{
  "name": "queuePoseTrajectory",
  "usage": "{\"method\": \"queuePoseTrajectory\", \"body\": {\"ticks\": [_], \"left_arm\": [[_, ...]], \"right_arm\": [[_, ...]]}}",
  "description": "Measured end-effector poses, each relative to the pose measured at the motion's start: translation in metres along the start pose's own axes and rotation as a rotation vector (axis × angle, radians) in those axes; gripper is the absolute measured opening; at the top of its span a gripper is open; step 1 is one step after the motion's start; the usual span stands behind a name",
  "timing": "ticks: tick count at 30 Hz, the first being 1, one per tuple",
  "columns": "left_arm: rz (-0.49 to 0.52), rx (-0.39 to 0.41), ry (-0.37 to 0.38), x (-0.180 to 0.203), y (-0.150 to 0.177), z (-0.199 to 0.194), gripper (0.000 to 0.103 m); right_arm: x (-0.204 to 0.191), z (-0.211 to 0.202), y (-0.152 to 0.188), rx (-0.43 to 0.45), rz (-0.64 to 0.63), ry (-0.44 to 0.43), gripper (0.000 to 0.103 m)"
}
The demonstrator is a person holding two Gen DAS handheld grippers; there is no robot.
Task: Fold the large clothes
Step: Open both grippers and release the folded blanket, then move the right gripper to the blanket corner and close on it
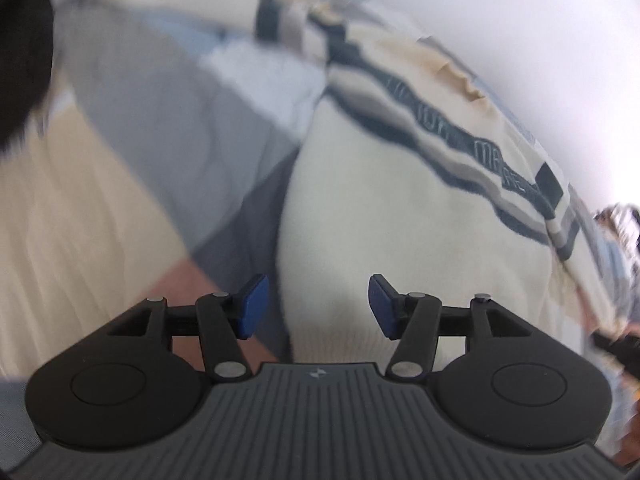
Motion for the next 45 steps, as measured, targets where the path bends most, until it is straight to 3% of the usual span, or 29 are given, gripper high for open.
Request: {"method": "queuePoseTrajectory", "body": {"ticks": [5, 9, 19, 27, 28, 30, 31, 35, 40, 45], "left_arm": [[0.086, 0.100, 0.008, 0.029, -0.020, -0.011, 0.064], [0.138, 0.123, 0.047, 0.058, -0.033, -0.002, 0.064], [0.269, 0.138, 0.083, 0.098, -0.045, 0.080, 0.065], [0.309, 0.127, 0.081, 0.094, -0.048, 0.136, 0.065], [0.306, 0.115, 0.084, 0.092, -0.049, 0.142, 0.065], [0.292, 0.102, 0.092, 0.088, -0.050, 0.151, 0.065], [0.291, 0.104, 0.095, 0.087, -0.050, 0.155, 0.065], [0.308, 0.109, 0.101, 0.084, -0.048, 0.163, 0.065], [0.319, 0.111, 0.104, 0.083, -0.044, 0.160, 0.066], [0.277, 0.098, 0.128, 0.077, -0.041, 0.151, 0.066]], "right_arm": [[-0.024, -0.006, -0.014, 0.100, -0.046, -0.068, 0.011], [-0.045, 0.000, -0.017, 0.176, -0.105, -0.097, 0.011], [-0.075, 0.038, -0.010, 0.265, -0.272, -0.161, 0.011], [-0.086, 0.092, -0.017, 0.220, -0.306, -0.125, 0.013], [-0.087, 0.099, -0.016, 0.200, -0.308, -0.122, 0.017], [-0.088, 0.112, -0.014, 0.164, -0.296, -0.124, 0.046], [-0.088, 0.118, -0.012, 0.152, -0.295, -0.121, 0.050], [-0.089, 0.138, -0.006, 0.094, -0.314, -0.088, 0.049], [-0.081, 0.144, -0.008, 0.047, -0.241, -0.119, 0.050], [-0.048, 0.119, -0.040, 0.136, -0.065, -0.140, 0.050]]}}
Point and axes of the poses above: each gripper's, at about its wrist camera, not at the fingertips, and z roughly the way its jaws point, x to its right, y to its underside, the point moved 5 cm from there along z, roughly the way its jaws point, and after that the axes turned 1 degree about z, right-handed, at the moved point
